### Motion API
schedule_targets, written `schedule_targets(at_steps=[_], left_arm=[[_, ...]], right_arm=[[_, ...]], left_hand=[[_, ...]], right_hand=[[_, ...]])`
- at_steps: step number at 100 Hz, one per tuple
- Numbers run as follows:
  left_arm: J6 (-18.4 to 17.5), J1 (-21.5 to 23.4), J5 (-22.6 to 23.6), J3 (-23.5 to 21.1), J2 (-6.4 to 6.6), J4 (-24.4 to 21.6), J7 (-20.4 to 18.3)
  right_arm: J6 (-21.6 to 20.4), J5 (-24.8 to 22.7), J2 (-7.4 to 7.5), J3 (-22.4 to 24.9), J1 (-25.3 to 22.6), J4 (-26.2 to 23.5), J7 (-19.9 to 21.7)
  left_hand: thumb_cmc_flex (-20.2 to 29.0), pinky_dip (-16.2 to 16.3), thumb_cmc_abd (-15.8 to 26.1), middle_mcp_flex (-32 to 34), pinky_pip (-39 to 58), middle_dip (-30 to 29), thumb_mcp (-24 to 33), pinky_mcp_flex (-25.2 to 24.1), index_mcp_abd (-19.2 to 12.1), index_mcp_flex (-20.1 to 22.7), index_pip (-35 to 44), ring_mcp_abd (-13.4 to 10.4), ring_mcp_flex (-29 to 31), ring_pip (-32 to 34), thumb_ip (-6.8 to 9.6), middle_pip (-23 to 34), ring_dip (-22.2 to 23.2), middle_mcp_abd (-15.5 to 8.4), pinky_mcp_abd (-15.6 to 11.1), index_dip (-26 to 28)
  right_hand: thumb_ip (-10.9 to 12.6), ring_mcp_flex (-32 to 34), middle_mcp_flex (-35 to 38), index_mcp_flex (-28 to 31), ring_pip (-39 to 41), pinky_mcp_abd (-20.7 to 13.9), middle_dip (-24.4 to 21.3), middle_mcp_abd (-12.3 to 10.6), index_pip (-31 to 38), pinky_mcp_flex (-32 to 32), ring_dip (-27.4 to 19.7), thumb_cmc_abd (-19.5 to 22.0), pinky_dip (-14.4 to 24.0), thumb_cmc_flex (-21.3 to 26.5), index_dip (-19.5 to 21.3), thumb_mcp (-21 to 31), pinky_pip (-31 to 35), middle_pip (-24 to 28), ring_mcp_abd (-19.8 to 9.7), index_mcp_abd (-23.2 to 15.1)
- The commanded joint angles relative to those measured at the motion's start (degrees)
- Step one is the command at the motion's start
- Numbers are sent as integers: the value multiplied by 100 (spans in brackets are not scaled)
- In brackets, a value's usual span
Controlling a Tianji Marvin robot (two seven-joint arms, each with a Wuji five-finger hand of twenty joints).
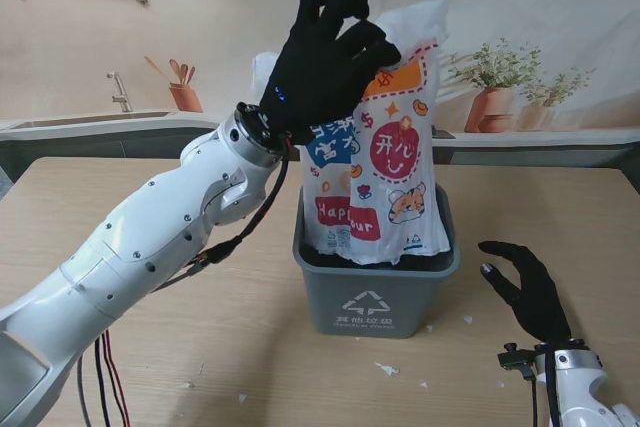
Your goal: Fit the garbage bag over the bin
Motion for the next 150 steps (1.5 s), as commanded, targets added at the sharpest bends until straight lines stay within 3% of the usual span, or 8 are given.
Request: schedule_targets(at_steps=[1,37,56,80,110,121,143,150], left_arm=[[-159,-81,305,96,113,-266,-24],[25,68,65,443,-8,25,-132],[60,649,70,371,59,-224,-127],[-156,1363,101,60,214,-733,-481],[-247,2110,137,-320,413,-1344,-1369],[-237,2374,-177,-480,395,-1689,-2009],[-53,2791,-475,-581,385,-2200,-2537],[-88,2951,-579,-663,400,-2278,-2711]], right_arm=[[5,-10,-35,-17,-18,8,51],[-29,1,-43,0,-26,32,25],[0,11,-42,-14,4,64,30],[2,25,-32,-27,6,48,76],[13,48,-40,-30,-48,-35,52],[-4,36,-41,-20,-75,-76,41],[-30,-89,-51,25,-160,-196,-43],[60,-158,-66,33,-198,-303,-131]], left_hand=[[55,52,-127,35,28,-14,234,-8,-112,96,210,-7,-34,-21,-166,-3,-38,-58,-112,-52],[37,-80,-138,166,-242,-78,240,-11,27,188,227,88,117,-2,-160,34,-44,43,-49,-173],[-36,-60,-99,283,-206,-181,236,-3,129,191,256,218,343,6,-198,93,-101,94,-27,-207],[-254,411,-71,389,742,-322,268,-19,-75,186,245,4,667,14,-263,43,-399,-151,-207,-250],[-626,691,126,1063,1302,2,20,-69,-162,402,-28,-151,1430,-217,-245,-700,-741,-491,-116,-303],[-870,768,66,1372,1453,93,81,-65,-240,627,-218,-262,1787,-424,-240,-970,-789,-652,-109,-317],[-1169,738,28,1624,1341,122,85,241,-480,888,-481,-465,2221,-703,-193,-1201,-795,-886,-57,-428],[-1439,673,51,1282,1167,65,-49,218,-344,754,-703,-477,2008,-909,-90,-1231,-800,-811,-85,-558]], right_hand=[[60,65,69,62,38,-63,34,-93,-70,-1,47,152,112,-234,32,-50,19,-95,-14,22],[59,61,63,65,43,-70,35,-89,-73,-5,49,158,115,-237,31,-56,18,-92,-16,38],[58,55,50,59,43,-76,34,-88,-77,-12,50,163,117,-236,30,-53,17,-96,-23,39],[58,61,59,50,45,-66,35,-92,-76,-6,50,171,120,-236,32,-59,20,-92,-14,36],[58,66,63,66,47,-71,36,-86,-74,-8,51,165,121,-229,32,-53,19,-90,-16,37],[60,71,70,69,50,-61,37,-79,-72,1,52,153,122,-221,33,-43,22,-87,-14,40],[64,73,65,60,56,-60,36,-60,-69,4,55,133,120,-185,35,-7,21,-90,-2,28],[63,30,27,28,51,-63,36,-34,-77,-21,56,98,119,-183,34,9,12,-93,15,41]])
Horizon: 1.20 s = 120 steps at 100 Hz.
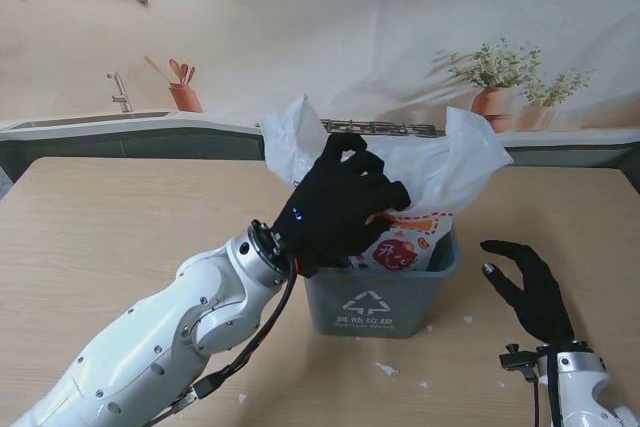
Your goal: Fit the garbage bag over the bin
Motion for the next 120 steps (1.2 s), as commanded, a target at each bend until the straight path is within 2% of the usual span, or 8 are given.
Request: schedule_targets(at_steps=[1,5,9,22,55,61,79,120], left_arm=[[-49,171,-70,-66,3,-81,-212],[-101,244,-40,-151,39,-99,-300],[-158,302,-8,-229,68,-95,-350],[-283,511,-64,-551,111,-70,-510],[-247,548,-386,-910,43,268,-359],[-198,498,-469,-854,15,350,-319],[-105,278,-544,-598,-39,588,-205],[235,182,-379,-241,-37,197,-335]], right_arm=[[110,-61,-61,2,-92,-180,-20],[140,-141,-64,28,-133,-259,-60],[118,-215,-70,59,-168,-343,-112],[75,-516,-73,195,-332,-683,-213],[-571,-1935,-157,573,-525,-1431,-1195],[-695,-2198,-152,614,-521,-1562,-1317],[-1309,-3121,-99,584,-177,-1720,-1804],[-2324,-3601,162,57,965,-1769,-947]], left_hand=[[-333,16,13,-432,-122,-127,-111,-29,73,-130,-294,-75,-155,-268,-48,7,-26,-44,19,-205],[-953,-19,131,-952,-198,-742,-57,-62,350,-282,-853,-84,-405,-465,99,75,-51,2,5,-326],[-1550,-48,392,-1306,-246,-979,78,-89,641,-395,-1445,-38,-620,-615,623,-40,-92,72,2,-219],[-1895,-98,370,-2144,-326,-1378,-400,-138,1004,-929,-2288,20,-1115,-948,721,-402,-233,239,-57,-351],[-1370,-10,589,-1626,-174,-1754,62,33,590,-525,-2085,-21,-760,-929,708,-284,-413,67,-58,-250],[-533,22,417,-1202,-140,-1573,-389,44,161,-168,-1553,-124,-537,-822,160,-102,-416,-141,-74,-564],[173,65,676,-337,-86,-658,-1036,64,-162,417,-1050,-181,-100,-530,80,-97,-331,-246,-27,-795],[-186,57,398,266,-105,2,-793,86,-194,986,-571,-143,440,-94,195,496,-19,-216,84,-884]], right_hand=[[61,22,19,17,49,-62,34,-32,-79,-24,55,95,119,-191,33,5,12,-93,16,36],[59,5,-8,-2,52,-68,38,-29,-75,-37,57,90,122,-204,35,2,12,-85,13,31],[60,15,3,-5,71,-62,48,-13,-59,-21,65,56,129,-208,43,2,24,-61,13,35],[73,-90,-126,-134,89,-70,70,16,-32,-35,77,-91,144,-230,59,82,33,-10,37,0],[114,-662,-942,-1015,254,-250,139,-87,322,-350,141,-320,336,-113,165,54,63,371,-60,-129],[124,-749,-1007,-1109,253,-297,128,-109,356,-394,141,-365,348,-62,173,59,50,373,-101,-167],[147,-883,-980,-1242,351,-377,-19,-264,571,-460,171,-574,408,154,216,118,23,139,-214,-341],[88,-510,-784,-1025,499,-200,149,-740,616,22,239,-1264,214,-3,223,537,-87,561,-367,-551]])
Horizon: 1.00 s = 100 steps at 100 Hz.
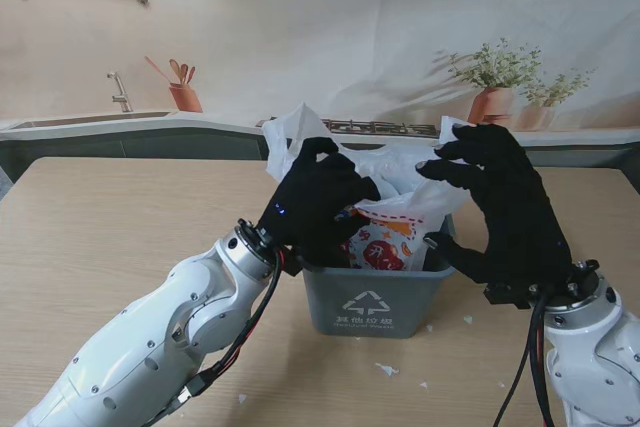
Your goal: Fit the garbage bag over the bin
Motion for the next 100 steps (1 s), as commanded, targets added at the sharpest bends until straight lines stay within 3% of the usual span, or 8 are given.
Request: schedule_targets(at_steps=[1,26,35,64,81,84,91,100], left_arm=[[-5,0,38,33,-40,-106,-107],[-86,-18,296,52,28,-160,-143],[-119,-30,340,48,40,-180,-161],[-143,157,389,-126,57,-302,-85],[-132,240,299,-175,41,-349,-88],[-132,250,283,-178,38,-348,-87],[-142,279,225,-190,30,-351,-97],[-232,292,160,-225,26,-343,-131]], right_arm=[[-2,-45,25,-44,86,-80,94],[-94,-222,234,-30,171,-306,1071],[-97,-170,318,-5,187,-400,1510],[711,-1619,435,131,-15,-582,786],[938,-1828,464,140,-51,-559,648],[946,-1825,462,125,-35,-527,609],[929,-1776,455,87,16,-447,577],[866,-1789,456,38,144,-287,423]], left_hand=[[-26,66,-87,116,94,105,148,12,-97,163,165,-64,108,104,-100,139,119,-127,84,-56],[-73,68,-150,194,96,156,222,31,-136,229,193,-77,185,111,-106,131,143,-135,90,-46],[-91,68,-164,202,95,170,247,31,-129,236,186,-90,185,103,-105,120,147,-146,90,-48],[-127,70,-232,224,94,205,323,32,-102,241,157,-73,225,90,-86,80,165,-129,90,-64],[-187,62,-306,158,75,216,327,22,-73,164,124,-81,175,62,-92,44,168,-125,100,-78],[-210,60,-332,109,71,214,321,24,-46,113,99,-78,148,49,-96,26,168,-123,101,-88],[-291,58,-388,-40,66,158,286,26,48,-10,-10,-77,59,-19,-105,-69,150,-91,101,-139],[-743,49,-366,-655,47,-373,483,31,336,-366,-613,-34,-301,-241,-48,-183,116,-11,82,57]], right_hand=[[89,40,12,-17,14,15,35,-203,-29,38,43,-240,-81,-77,84,140,-107,55,-141,-123],[91,229,200,-55,-233,94,-60,-671,-262,173,-58,-507,-332,-227,65,92,-221,-262,-296,-538],[110,206,200,-65,-319,73,-65,-669,-293,89,-98,-509,-358,-173,74,98,-247,-296,-322,-531],[92,571,728,350,73,315,164,-2,-147,156,106,-547,-401,-167,238,334,-152,163,24,133],[59,1460,2267,1807,782,465,476,-79,482,399,457,-706,-449,150,981,947,9,812,169,-337],[-89,1691,2607,2076,922,488,560,-133,437,464,549,-795,-538,260,1325,1118,66,938,157,-459],[-904,2253,3319,2439,1257,524,685,-167,1222,633,695,-1299,-664,827,675,1349,172,1176,177,-815],[-1084,2718,3939,2853,1681,563,759,-99,1810,852,866,-1500,-700,1311,641,1579,289,1469,146,-1111]])
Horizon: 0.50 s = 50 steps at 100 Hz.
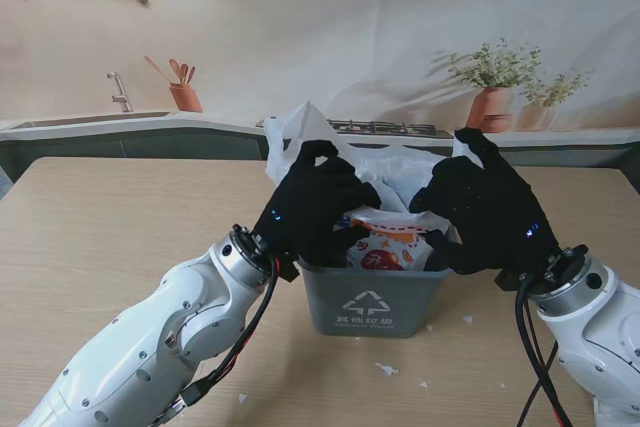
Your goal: Fit the garbage bag over the bin
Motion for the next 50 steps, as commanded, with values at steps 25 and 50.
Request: schedule_targets(at_steps=[25,50], left_arm=[[-584,196,-156,-507,-31,-122,8],[-1352,481,-880,-1252,-111,-240,-263]], right_arm=[[-181,43,-54,3,217,355,-189],[-273,54,-71,131,163,409,-308]], left_hand=[[-1375,2,312,-4024,-3,-2003,-245,-211,737,-3312,-2231,-38,-2597,-1616,517,-1333,-865,455,-546,-21],[-1051,-94,69,-3828,-106,-2119,532,-248,1024,-2990,-1801,-264,-2584,-1666,410,-1337,-1354,375,-1187,185]], right_hand=[[-274,638,745,616,669,171,262,65,419,234,297,-306,-176,679,121,725,187,599,26,-530],[-249,562,693,586,727,148,330,19,402,202,323,-227,-196,692,193,738,198,583,-3,-624]])
